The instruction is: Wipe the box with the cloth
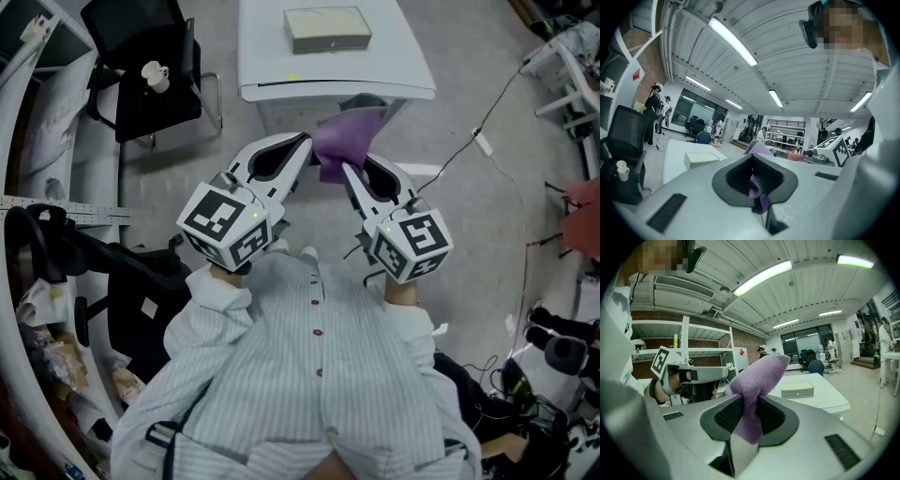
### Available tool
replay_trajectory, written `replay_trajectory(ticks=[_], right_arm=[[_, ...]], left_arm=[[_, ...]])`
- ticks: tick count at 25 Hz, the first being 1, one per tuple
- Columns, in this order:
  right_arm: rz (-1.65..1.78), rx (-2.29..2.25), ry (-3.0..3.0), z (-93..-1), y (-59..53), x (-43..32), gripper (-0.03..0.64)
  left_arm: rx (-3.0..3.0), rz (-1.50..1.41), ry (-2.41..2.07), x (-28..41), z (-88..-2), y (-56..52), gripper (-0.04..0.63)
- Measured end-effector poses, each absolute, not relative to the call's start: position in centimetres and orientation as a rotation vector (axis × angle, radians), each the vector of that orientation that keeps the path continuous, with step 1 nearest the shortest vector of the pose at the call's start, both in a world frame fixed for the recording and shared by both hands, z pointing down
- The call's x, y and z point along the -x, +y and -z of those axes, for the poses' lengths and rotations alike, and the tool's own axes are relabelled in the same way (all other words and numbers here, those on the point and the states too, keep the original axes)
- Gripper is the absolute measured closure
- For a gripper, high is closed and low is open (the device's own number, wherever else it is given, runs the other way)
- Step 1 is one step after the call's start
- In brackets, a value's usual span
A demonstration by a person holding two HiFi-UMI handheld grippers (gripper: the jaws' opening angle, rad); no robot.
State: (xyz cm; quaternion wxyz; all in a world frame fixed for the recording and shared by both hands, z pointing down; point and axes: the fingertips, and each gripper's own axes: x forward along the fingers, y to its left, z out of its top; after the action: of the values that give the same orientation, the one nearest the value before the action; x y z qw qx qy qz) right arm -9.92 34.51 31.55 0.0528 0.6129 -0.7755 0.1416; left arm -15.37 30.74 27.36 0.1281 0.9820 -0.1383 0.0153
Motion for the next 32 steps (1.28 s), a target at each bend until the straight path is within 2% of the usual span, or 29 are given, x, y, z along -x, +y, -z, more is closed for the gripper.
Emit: replay_trajectory(ticks=[17,32], right_arm=[[-0.504,-1.878,-2.367,-33.5,36.3,5.6,0.520],[-0.543,-1.820,-2.319,-35.1,20.9,1.2,0.520]], left_arm=[[-2.865,-0.054,-0.500,13.7,-27.8,31.0,0.586],[-2.854,-0.031,-0.482,8.5,-27.6,15.0,0.586]])
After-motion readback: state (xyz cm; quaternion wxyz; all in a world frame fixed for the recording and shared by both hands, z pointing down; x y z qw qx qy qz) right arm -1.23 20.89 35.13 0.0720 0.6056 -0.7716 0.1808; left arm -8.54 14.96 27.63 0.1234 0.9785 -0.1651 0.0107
